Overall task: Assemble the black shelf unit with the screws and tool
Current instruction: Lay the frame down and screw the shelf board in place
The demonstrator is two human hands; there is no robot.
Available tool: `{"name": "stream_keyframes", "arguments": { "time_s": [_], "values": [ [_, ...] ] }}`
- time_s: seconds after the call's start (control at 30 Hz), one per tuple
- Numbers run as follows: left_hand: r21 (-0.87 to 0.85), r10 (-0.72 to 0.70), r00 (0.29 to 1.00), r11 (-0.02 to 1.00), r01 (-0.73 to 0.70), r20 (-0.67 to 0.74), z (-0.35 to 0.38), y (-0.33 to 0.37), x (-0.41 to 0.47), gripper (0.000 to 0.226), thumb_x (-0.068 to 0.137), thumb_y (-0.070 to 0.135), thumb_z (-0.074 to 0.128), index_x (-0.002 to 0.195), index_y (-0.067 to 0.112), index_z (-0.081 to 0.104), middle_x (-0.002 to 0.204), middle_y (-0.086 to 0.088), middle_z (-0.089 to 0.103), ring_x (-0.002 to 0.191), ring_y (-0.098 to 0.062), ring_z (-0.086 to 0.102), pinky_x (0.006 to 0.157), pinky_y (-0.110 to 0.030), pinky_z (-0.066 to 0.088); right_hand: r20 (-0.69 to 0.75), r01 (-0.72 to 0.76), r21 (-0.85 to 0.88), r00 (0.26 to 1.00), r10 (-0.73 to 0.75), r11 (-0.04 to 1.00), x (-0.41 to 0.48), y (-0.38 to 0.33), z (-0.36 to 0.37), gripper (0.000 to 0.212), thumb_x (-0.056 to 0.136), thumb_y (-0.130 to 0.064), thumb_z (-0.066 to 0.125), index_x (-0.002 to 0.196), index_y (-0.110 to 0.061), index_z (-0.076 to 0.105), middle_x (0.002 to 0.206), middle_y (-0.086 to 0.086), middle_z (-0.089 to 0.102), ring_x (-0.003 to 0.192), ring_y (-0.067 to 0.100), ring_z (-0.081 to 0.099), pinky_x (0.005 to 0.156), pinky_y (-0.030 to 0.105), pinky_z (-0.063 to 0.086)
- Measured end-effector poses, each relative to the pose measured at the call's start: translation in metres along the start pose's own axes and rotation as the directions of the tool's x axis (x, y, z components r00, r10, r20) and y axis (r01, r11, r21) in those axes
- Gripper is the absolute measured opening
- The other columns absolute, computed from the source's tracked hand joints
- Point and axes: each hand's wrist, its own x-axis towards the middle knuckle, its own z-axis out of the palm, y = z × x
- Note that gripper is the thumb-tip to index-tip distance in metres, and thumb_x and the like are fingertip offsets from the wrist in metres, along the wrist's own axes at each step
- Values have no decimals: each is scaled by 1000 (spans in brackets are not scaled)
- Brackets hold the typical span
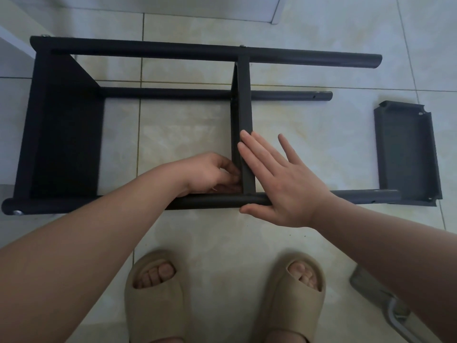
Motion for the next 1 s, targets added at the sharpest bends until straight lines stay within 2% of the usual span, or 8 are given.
{"name": "stream_keyframes", "arguments": {
  "time_s": [0.1,0.23,0.33,0.47,0.57,0.73,0.83,1.0],
  "values": [
    [-131,-29,1000,991,28,-11,1,0,1,17,102,15,55,93,8,67,82,-9,77,74,-18,75,63,-23,57,0,-4,4,1000,4,1000,0,0,0,101,92,-76,32,161,-5,12,170,10,2,157,24,1,123,60,13],
    [67,-12,993,998,20,-115,1,2,3,30,101,30,58,89,5,72,54,3,59,48,-8,51,47,-19,42,14,-5,5,1000,5,1000,0,0,0,101,93,-77,30,161,-6,10,170,9,0,157,24,-1,123,59,13],
    [112,3,989,994,13,-147,1,4,3,29,99,31,59,86,9,75,57,2,51,51,-11,44,49,-21,38,19,-6,8,1000,6,1000,0,0,0,101,92,-77,30,161,-6,10,170,9,-1,157,24,-1,123,59,14],
    [169,-27,999,985,33,-35,1,5,0,24,95,19,62,95,-4,72,67,-5,58,63,-19,51,60,-26,41,15,-11,14,1000,11,1000,0,0,0,101,92,-77,31,161,-6,12,170,9,1,157,24,0,123,59,15],
    [196,-26,1000,980,27,-5,-1,5,-3,16,96,15,63,98,7,76,66,3,67,59,-10,58,58,-18,45,16,-13,12,1000,13,1000,0,-1,0,101,92,-77,31,161,-6,11,170,9,0,157,24,0,123,59,15],
    [196,0,1000,981,5,-25,1,5,-1,31,98,28,58,78,10,73,73,-4,70,66,-15,60,63,-24,48,20,-14,16,1000,14,1000,0,-1,0,101,92,-77,31,162,-7,10,170,8,0,157,23,-1,123,58,15],
    [229,45,998,973,-35,-41,1,3,1,26,94,19,61,74,10,74,75,-13,70,66,-15,61,64,-26,49,16,-15,18,1000,15,1000,0,-1,0,101,91,-77,31,161,-7,11,170,8,0,157,23,0,123,58,15],
    [166,56,997,985,-45,-60,3,4,4,21,85,5,65,69,12,76,67,-5,71,62,-14,64,61,-24,51,15,-15,16,1000,15,1000,0,-1,0,102,91,-77,33,161,-6,12,170,8,0,157,23,0,123,58,15]
  ]
}}
